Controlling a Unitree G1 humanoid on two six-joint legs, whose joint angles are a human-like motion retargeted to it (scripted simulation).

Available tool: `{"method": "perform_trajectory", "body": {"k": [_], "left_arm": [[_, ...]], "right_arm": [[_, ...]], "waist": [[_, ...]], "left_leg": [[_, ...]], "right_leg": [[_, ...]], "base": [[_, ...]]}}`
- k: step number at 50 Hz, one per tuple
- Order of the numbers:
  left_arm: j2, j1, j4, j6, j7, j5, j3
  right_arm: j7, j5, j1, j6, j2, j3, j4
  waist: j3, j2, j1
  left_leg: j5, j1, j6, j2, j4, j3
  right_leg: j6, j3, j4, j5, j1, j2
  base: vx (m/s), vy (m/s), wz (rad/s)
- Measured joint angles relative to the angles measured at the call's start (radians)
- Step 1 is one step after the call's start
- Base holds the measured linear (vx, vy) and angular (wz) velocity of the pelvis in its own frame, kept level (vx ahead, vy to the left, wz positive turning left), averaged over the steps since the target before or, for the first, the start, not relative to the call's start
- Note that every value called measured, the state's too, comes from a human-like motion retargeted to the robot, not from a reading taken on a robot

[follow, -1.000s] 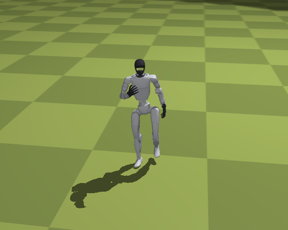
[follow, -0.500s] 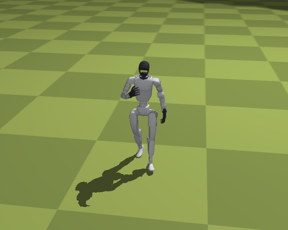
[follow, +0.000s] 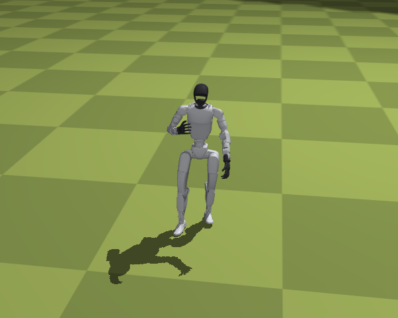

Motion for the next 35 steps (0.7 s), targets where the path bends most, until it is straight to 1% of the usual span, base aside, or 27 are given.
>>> {"method": "perform_trajectory", "body": {"k": [3, 5, 6, 8, 9, 15, 17, 20, 23, 25, 27, 29, 31, 33, 35], "left_arm": [[-0.001, -0.025, -0.022, 0.001, 0.002, -0.004, -0.012], [-0.003, -0.028, -0.027, 0.003, -0.009, 0.027, -0.011], [-0.003, -0.019, -0.027, 0.003, -0.016, 0.046, -0.011], [-0.006, -0.001, -0.024, 0.005, -0.033, 0.081, -0.009], [-0.008, 0.009, -0.020, 0.007, -0.042, 0.095, -0.007], [-0.026, 0.127, 0.031, 0.001, -0.066, 0.148, -0.004], [-0.034, 0.181, 0.056, 0.001, -0.061, 0.156, 0.002], [-0.046, 0.270, 0.093, 0.011, -0.050, 0.159, 0.015], [-0.058, 0.367, 0.123, 0.027, -0.051, 0.159, 0.035], [-0.063, 0.432, 0.136, 0.037, -0.061, 0.156, 0.053], [-0.069, 0.492, 0.140, 0.041, -0.075, 0.148, 0.071], [-0.074, 0.545, 0.139, 0.041, -0.088, 0.134, 0.088], [-0.081, 0.588, 0.135, 0.037, -0.101, 0.117, 0.102], [-0.088, 0.624, 0.130, 0.032, -0.114, 0.097, 0.110], [-0.095, 0.652, 0.126, 0.027, -0.123, 0.074, 0.113]], "right_arm": [[-0.002, -0.064, -0.013, 0.036, -0.019, -0.008, -0.002], [0.012, -0.121, -0.019, 0.052, -0.027, -0.010, -0.005], [0.020, -0.142, -0.017, 0.053, -0.031, -0.009, -0.008], [0.033, -0.179, -0.017, 0.053, -0.041, -0.011, -0.011], [0.037, -0.193, -0.018, 0.053, -0.049, -0.014, -0.012], [0.046, -0.253, 0.002, 0.036, -0.094, -0.032, -0.025], [0.040, -0.268, 0.014, 0.029, -0.104, -0.038, -0.030], [0.021, -0.279, 0.035, 0.022, -0.116, -0.044, -0.035], [-0.003, -0.277, 0.054, 0.017, -0.120, -0.043, -0.038], [-0.017, -0.270, 0.066, 0.013, -0.119, -0.041, -0.040], [-0.029, -0.259, 0.074, 0.006, -0.119, -0.042, -0.042], [-0.038, -0.247, 0.078, 0.000, -0.118, -0.044, -0.044], [-0.044, -0.237, 0.076, -0.007, -0.116, -0.046, -0.044], [-0.049, -0.232, 0.070, -0.013, -0.112, -0.046, -0.041], [-0.054, -0.231, 0.061, -0.017, -0.107, -0.046, -0.036]], "waist": [[0.036, -0.022, -0.033], [0.050, -0.023, -0.043], [0.049, -0.017, -0.044], [0.046, -0.005, -0.043], [0.044, -0.001, -0.044], [0.014, 0.001, -0.047], [0.003, 0.000, -0.042], [-0.010, -0.005, -0.033], [-0.019, -0.028, -0.020], [-0.029, -0.048, -0.012], [-0.044, -0.061, -0.008], [-0.057, -0.068, 0.000], [-0.061, -0.074, 0.017], [-0.058, -0.081, 0.042], [-0.049, -0.088, 0.074]], "left_leg": [[-0.029, 0.060, -0.001, -0.030, -0.003, -0.038], [-0.046, 0.093, -0.003, -0.030, -0.006, -0.051], [-0.052, 0.104, -0.010, -0.018, -0.008, -0.050], [-0.062, 0.122, -0.021, 0.000, -0.008, -0.048], [-0.065, 0.130, -0.022, 0.002, -0.008, -0.051], [-0.061, 0.176, -0.009, -0.009, 0.020, -0.093], [-0.040, 0.183, 0.002, -0.014, 0.050, -0.111], [0.026, 0.178, 0.034, -0.027, 0.130, -0.135], [0.124, 0.122, 0.075, -0.043, 0.294, -0.135], [0.177, 0.042, 0.104, -0.049, 0.457, -0.124], [0.194, -0.068, 0.130, -0.046, 0.633, -0.107], [0.176, -0.171, 0.153, -0.038, 0.767, -0.086], [0.130, -0.248, 0.175, -0.032, 0.836, -0.061], [0.072, -0.299, 0.192, -0.034, 0.832, -0.033], [0.026, -0.323, 0.201, -0.043, 0.757, -0.010]], "right_leg": [[0.069, 0.016, -0.227, 0.120, 0.026, -0.014], [0.121, 0.012, -0.266, 0.098, -0.001, -0.016], [0.130, -0.001, -0.266, 0.055, -0.018, -0.006], [0.136, -0.032, -0.266, -0.013, -0.039, 0.009], [0.136, -0.046, -0.266, -0.019, -0.039, 0.009], [0.136, -0.049, -0.266, 0.070, 0.013, -0.001], [0.136, -0.054, -0.266, 0.092, 0.039, -0.014], [0.136, -0.053, -0.266, 0.079, 0.088, -0.042], [0.125, -0.045, -0.266, 0.040, 0.143, -0.073], [0.114, -0.041, -0.265, 0.019, 0.170, -0.092], [0.109, -0.039, -0.246, -0.008, 0.175, -0.105], [0.108, -0.034, -0.227, -0.035, 0.175, -0.108], [0.111, -0.025, -0.209, -0.060, 0.175, -0.107], [0.115, -0.008, -0.193, -0.082, 0.178, -0.104], [0.116, 0.012, -0.181, -0.102, 0.186, -0.098]], "base": [[0.40, -0.04, 0.61], [0.41, -0.08, 0.29], [0.41, -0.15, 0.13], [0.42, -0.17, 0.07], [0.44, -0.13, 0.15], [0.50, -0.16, 0.23], [0.54, -0.17, 0.19], [0.55, -0.14, 0.19], [0.52, -0.21, 0.09], [0.47, -0.26, 0.07], [0.42, -0.24, 0.13], [0.39, -0.22, 0.03], [0.37, -0.19, -0.19], [0.36, -0.16, -0.43], [0.36, -0.13, -0.62]]}}
